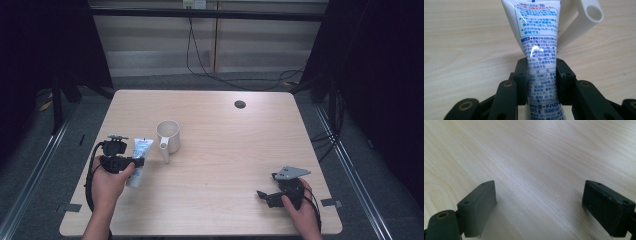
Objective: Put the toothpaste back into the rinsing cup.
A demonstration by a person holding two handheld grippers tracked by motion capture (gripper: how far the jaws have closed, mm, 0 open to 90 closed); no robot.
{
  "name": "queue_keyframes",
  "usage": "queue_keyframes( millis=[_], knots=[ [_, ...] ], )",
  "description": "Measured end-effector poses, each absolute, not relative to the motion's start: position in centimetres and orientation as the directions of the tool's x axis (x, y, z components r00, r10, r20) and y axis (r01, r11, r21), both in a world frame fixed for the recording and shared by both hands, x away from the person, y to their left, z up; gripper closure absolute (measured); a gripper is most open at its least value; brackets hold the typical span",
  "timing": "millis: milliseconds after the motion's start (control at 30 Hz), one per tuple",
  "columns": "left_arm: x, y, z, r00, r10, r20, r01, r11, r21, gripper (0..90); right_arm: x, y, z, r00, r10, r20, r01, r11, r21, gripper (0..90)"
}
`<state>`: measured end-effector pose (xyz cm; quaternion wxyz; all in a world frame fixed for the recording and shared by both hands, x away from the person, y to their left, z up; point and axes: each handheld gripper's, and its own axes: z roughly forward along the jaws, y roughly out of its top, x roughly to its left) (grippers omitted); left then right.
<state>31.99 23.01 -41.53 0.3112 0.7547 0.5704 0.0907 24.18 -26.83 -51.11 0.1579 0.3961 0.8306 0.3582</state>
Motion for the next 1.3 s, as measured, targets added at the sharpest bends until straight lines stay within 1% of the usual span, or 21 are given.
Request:
queue_keyframes(
  millis=[267, 433, 500, 600, 900, 1200, 1300],
  knots=[
    [31.8, 23.2, -40.7, 0.336, 0.919, -0.207, 0.749, -0.128, 0.65, 67.4, 24.2, -26.8, -51.1, -0.636, 0.771, 0.022, 0.545, 0.43, 0.72, 11.8],
    [31.8, 23.1, -40.4, 0.35, 0.918, -0.186, 0.713, -0.132, 0.689, 67.3, 24.2, -26.8, -51.1, -0.636, 0.772, 0.022, 0.546, 0.429, 0.72, 11.7],
    [31.9, 23.0, -40.2, 0.355, 0.914, -0.194, 0.694, -0.118, 0.71, 67.3, 24.2, -26.8, -51.1, -0.635, 0.772, 0.022, 0.546, 0.429, 0.72, 11.7],
    [31.9, 22.9, -40.1, 0.363, 0.913, -0.186, 0.676, -0.121, 0.726, 67.3, 24.2, -26.8, -51.1, -0.636, 0.772, 0.022, 0.546, 0.429, 0.72, 11.7],
    [32.4, 22.0, -39.1, 0.383, 0.902, -0.197, 0.633, -0.101, 0.767, 67.3, 24.2, -26.8, -51.1, -0.636, 0.771, 0.021, 0.544, 0.43, 0.721, 11.8],
    [33.2, 21.4, -38.1, 0.388, 0.9, -0.201, 0.605, -0.084, 0.792, 67.4, 24.2, -26.8, -51.1, -0.635, 0.772, 0.022, 0.546, 0.428, 0.72, 11.8],
    [33.4, 21.1, -37.6, 0.395, 0.893, -0.214, 0.595, -0.072, 0.801, 67.5, 24.2, -26.8, -51.1, -0.636, 0.772, 0.022, 0.546, 0.429, 0.72, 11.7]
  ],
)
